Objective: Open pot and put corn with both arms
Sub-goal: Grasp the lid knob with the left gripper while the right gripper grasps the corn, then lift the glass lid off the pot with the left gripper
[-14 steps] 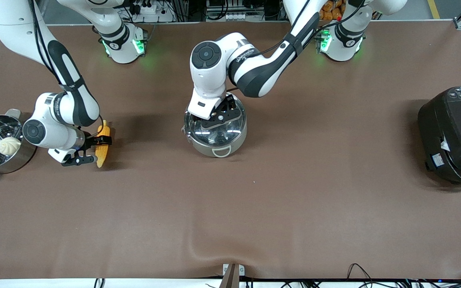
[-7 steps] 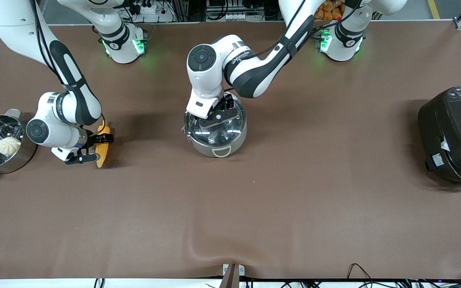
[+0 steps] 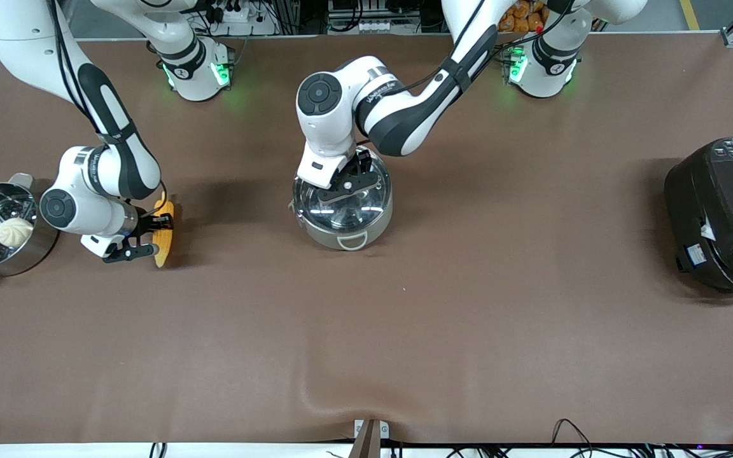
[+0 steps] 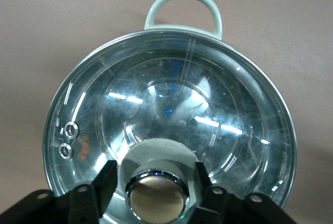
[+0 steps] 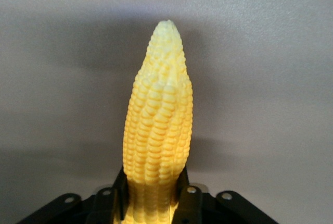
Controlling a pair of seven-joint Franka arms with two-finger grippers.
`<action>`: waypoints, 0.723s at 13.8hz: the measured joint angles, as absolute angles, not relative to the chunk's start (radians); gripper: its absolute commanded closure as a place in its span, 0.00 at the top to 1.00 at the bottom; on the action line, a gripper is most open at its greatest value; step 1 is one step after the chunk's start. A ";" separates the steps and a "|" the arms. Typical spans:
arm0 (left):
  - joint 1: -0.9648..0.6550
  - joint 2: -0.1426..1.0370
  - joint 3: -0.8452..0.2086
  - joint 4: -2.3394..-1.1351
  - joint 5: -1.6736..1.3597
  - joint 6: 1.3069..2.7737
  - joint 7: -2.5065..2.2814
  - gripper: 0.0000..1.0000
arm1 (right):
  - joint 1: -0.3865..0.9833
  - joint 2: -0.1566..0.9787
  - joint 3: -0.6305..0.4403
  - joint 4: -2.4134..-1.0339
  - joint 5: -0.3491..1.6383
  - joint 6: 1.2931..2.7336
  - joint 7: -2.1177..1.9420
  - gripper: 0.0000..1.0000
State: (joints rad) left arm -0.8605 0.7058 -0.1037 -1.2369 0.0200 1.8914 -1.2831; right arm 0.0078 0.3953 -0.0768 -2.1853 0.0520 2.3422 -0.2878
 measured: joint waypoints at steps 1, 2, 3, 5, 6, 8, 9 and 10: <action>-0.861 0.706 -0.104 -1.237 0.020 1.891 -1.283 0.64 | 0.008 0.395 -0.077 -2.179 0.052 2.341 -0.288 0.27; -0.861 0.706 -0.104 -1.237 0.020 1.891 -1.283 0.64 | 0.008 0.395 -0.077 -2.170 0.052 2.333 -0.288 0.27; -0.862 0.706 -0.104 -1.238 0.020 1.890 -1.284 0.64 | 0.008 0.393 -0.076 -2.151 0.052 2.303 -0.288 0.27; -0.865 0.707 -0.104 -1.238 0.020 1.888 -1.287 0.64 | 0.008 0.384 -0.076 -2.080 0.053 2.184 -0.288 0.28; -0.867 0.707 -0.104 -1.238 0.020 1.888 -1.294 0.64 | 0.008 0.375 -0.076 -2.030 0.053 2.106 -0.288 0.28; -0.868 0.708 -0.104 -1.238 0.020 1.888 -1.297 0.60 | 0.008 0.357 -0.076 -1.916 0.055 1.943 -0.288 0.28; -0.868 0.709 -0.104 -1.238 0.020 1.888 -1.297 0.56 | 0.008 0.348 -0.076 -1.858 0.055 1.871 -0.286 0.28; -0.868 0.709 -0.104 -1.238 0.020 1.888 -1.298 0.53 | 0.008 0.342 -0.076 -1.806 0.056 1.808 -0.283 0.28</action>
State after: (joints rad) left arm -0.8682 0.7094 -0.1037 -1.2383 0.0200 1.8876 -1.2976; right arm 0.0079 0.3423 -0.0759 -1.8058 0.0559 1.8078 -0.2826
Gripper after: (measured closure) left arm 0.388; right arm 0.652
